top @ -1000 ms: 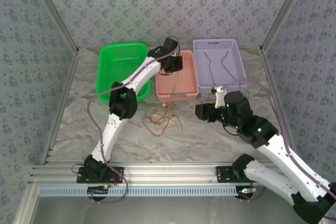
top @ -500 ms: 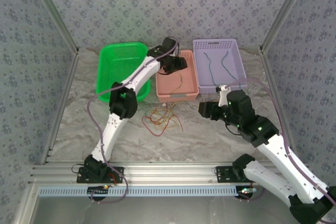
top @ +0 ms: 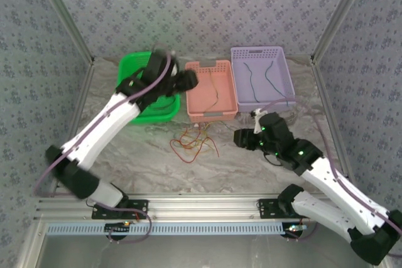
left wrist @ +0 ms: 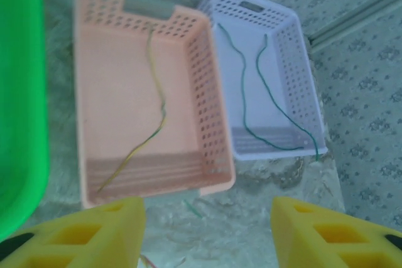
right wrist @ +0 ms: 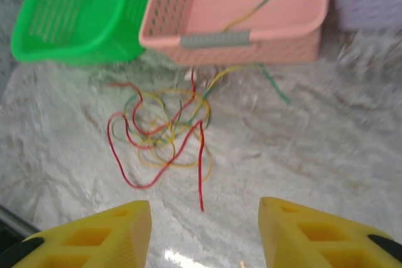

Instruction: Untangle the cables

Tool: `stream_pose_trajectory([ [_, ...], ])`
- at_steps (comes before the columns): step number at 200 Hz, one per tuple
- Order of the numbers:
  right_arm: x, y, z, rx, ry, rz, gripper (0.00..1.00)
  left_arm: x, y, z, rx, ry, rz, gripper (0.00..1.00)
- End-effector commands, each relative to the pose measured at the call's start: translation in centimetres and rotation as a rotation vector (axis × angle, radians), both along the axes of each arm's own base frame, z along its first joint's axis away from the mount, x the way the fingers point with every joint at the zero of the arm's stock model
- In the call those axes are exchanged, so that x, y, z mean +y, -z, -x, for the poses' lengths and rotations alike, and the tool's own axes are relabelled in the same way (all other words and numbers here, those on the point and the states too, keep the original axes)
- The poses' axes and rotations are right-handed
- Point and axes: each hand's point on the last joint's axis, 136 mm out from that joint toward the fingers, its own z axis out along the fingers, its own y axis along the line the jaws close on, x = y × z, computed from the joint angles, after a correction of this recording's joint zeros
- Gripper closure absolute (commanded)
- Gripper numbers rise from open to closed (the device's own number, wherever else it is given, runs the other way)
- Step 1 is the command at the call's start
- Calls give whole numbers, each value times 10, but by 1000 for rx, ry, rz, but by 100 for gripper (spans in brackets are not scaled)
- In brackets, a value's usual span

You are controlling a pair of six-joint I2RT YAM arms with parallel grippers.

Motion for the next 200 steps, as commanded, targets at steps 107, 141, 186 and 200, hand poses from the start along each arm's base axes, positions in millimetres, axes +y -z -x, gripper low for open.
stream_pose_trajectory([
  [107,76,120,-15,202,-125,179,48,33,251,122,363,-86,-17,46],
  [141,81,106,-28,148,-93,160,44,21,272,113,372,-84,-29,48],
  [186,98,99,-52,151,-71,82,41,18,279,108,345,-109,-38,82],
  [200,107,105,-61,180,-67,55,41,21,278,108,341,-113,-45,97],
])
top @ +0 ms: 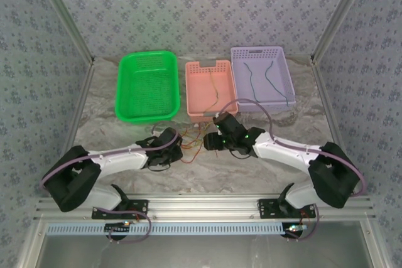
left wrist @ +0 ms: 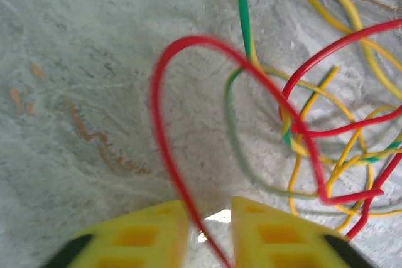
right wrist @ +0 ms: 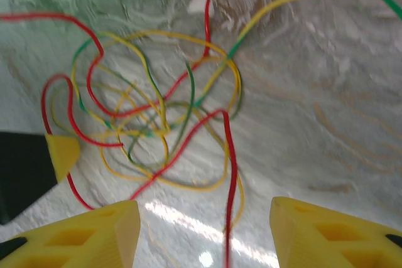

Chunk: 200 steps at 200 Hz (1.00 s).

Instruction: Untangle the cables

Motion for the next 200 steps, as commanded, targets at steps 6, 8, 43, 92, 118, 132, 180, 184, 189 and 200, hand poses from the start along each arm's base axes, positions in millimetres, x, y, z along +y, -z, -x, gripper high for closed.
stream_pose_trajectory([
  [6,21,1,-23,31,29,-73,41,-23,-4,-11,-58,21,79,100],
  [8,23,1,-25,33,30,-76,41,-22,-4,-11,-59,22,79,100],
  [43,41,12,-40,61,47,-87,49,-16,-20,-10,-100,19,91,100],
  [92,11,8,-45,-3,167,-56,98,-1,-68,-4,-192,28,122,100],
  [118,-23,-10,-46,-68,229,-21,100,13,-105,-4,-275,21,139,100],
  [132,-39,-18,-48,-78,247,-15,100,19,-125,-4,-308,20,163,100],
  [180,-53,-50,-43,-123,161,-6,57,21,-179,-10,-417,86,212,100],
  [184,-55,-56,-41,-140,159,-5,54,21,-182,-11,-423,89,210,100],
  [189,-57,-64,-39,-159,160,-11,52,21,-185,-13,-431,92,208,100],
  [200,-64,-87,-30,-216,167,-27,48,21,-191,-15,-443,97,208,100],
])
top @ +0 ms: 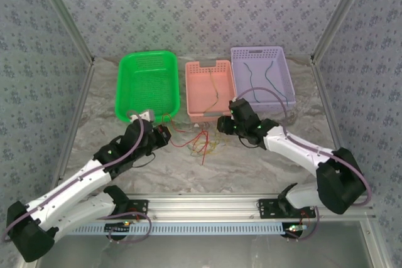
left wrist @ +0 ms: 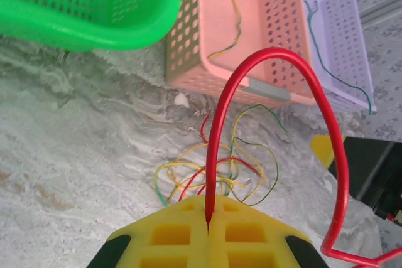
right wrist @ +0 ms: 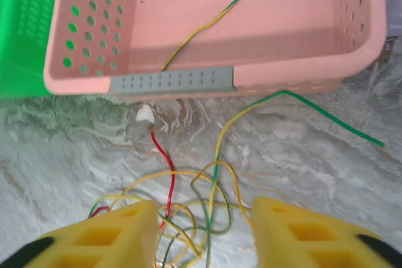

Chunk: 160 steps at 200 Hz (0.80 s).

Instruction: Untangle the cables

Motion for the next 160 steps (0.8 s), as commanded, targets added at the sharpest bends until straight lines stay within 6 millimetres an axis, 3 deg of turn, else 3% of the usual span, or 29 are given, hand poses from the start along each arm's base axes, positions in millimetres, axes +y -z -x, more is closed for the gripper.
stream_pose_trajectory([
  [1,-12,-46,18,-113,-31,16,48,0,-16,-1,-38,46,-36,100],
  [38,-17,-95,65,-238,-92,-74,42,-2,-27,-11,-64,44,-45,100],
  [61,9,-110,96,-244,-199,-193,41,-7,-30,-15,-66,53,-45,100],
  [84,38,-112,116,-205,-271,-269,39,-11,-29,-18,-64,54,-38,100],
  [116,60,-102,113,-172,-285,-235,40,-17,-29,-19,-58,66,-18,100],
  [137,72,-95,108,-164,-296,-212,47,-18,-32,-20,-66,70,-10,100],
  [160,60,-86,100,-179,-232,-102,51,-20,-41,-20,-92,85,-5,100],
])
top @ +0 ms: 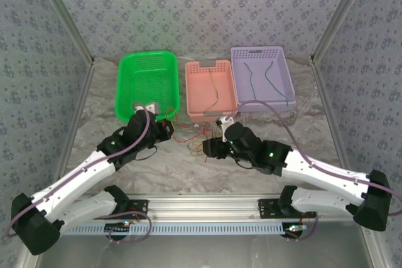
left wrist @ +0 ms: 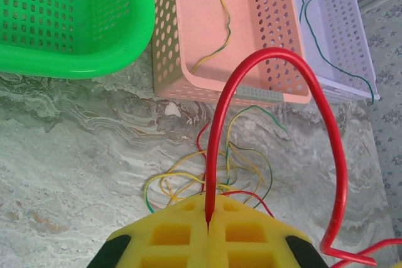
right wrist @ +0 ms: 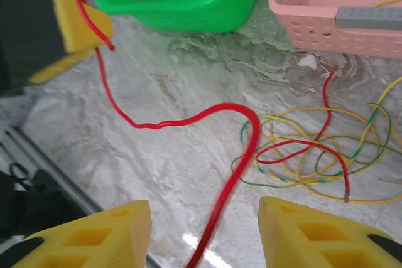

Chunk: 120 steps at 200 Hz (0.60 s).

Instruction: Untangle the cables

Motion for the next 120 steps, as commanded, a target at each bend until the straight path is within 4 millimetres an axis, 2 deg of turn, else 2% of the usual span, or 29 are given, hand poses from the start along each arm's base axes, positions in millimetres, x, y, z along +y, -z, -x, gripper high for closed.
stream_pose_trajectory([
  [1,-7,-19,-10,-66,75,25,50,-8,-34,-6,-85,28,51,100],
  [9,-14,-23,-9,-103,94,48,47,-8,-38,-7,-99,38,44,100],
  [21,-26,-40,-4,-163,114,32,41,-11,-45,-8,-122,57,32,100],
  [38,-41,-66,0,-200,138,-33,39,-14,-52,-12,-156,82,8,100],
  [65,-44,-103,1,-162,203,-184,40,-16,-63,-26,-229,57,-3,100],
  [84,-27,-124,-4,-85,252,-400,38,-16,-74,-38,-311,17,16,100],
  [120,14,-144,-21,103,334,-692,36,-14,-87,-54,-426,-67,84,100],
])
